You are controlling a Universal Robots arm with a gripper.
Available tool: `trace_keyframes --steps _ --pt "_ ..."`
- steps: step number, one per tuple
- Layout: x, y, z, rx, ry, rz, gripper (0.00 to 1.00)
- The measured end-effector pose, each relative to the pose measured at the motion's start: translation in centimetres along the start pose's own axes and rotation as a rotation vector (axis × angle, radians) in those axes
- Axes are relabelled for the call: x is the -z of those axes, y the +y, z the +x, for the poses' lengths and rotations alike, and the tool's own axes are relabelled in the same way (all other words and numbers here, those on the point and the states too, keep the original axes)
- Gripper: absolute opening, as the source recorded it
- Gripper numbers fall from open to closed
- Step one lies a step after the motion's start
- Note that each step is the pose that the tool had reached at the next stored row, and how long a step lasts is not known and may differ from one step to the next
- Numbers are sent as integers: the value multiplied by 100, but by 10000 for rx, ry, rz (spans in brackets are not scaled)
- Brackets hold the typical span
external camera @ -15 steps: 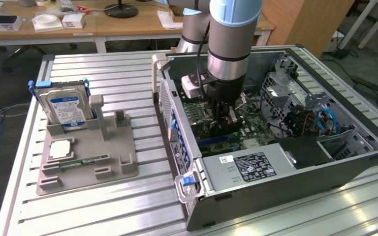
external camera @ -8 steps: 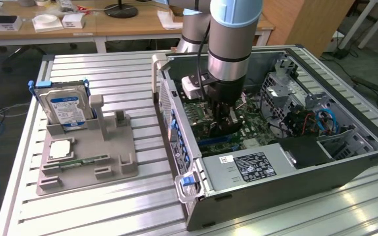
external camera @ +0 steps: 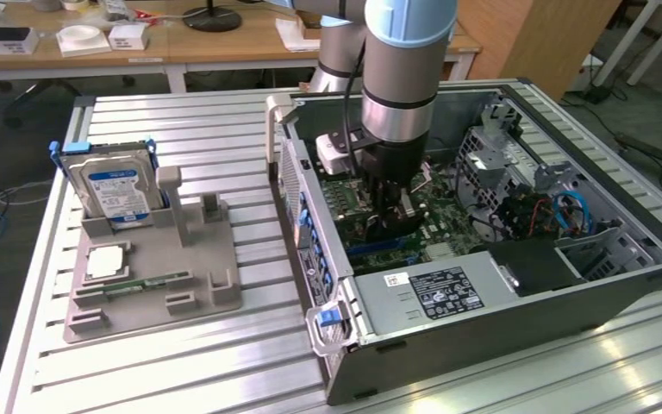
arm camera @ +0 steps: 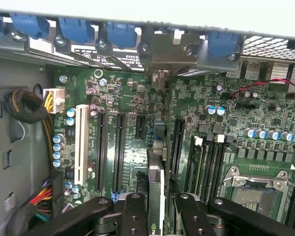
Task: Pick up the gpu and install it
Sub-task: 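Insert the gpu into the slot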
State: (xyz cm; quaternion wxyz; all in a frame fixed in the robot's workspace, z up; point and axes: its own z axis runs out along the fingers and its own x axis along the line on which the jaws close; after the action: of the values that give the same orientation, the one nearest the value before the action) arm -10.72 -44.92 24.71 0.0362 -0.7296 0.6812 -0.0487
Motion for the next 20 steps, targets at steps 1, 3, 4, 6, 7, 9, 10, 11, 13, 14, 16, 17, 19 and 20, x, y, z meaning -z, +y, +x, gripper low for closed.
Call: trace_keyframes --steps 1,3,4,6,7,9,10,11,13,14,16,17,19,20 --pt "0 0 0 0 0 1 26" --pt "-1 2 -4 -2 2 2 26" --pt "-1 3 -7 -4 3 1 26" --pt "0 7 -10 -2 9 1 26" --pt "0 10 -11 -1 10 1 26" --pt "0 17 -12 0 10 2 26" --pt "0 21 -13 0 10 2 26" --pt "0 26 -13 2 10 2 26" --pt "0 35 -15 4 10 2 26" --pt "1 38 -15 5 11 0 26" --pt "0 39 -16 6 12 0 26" --pt "-1 40 -18 6 20 -1 26" --pt "-3 40 -21 11 67 -3 26" --pt "-4 40 -22 14 93 -5 26"
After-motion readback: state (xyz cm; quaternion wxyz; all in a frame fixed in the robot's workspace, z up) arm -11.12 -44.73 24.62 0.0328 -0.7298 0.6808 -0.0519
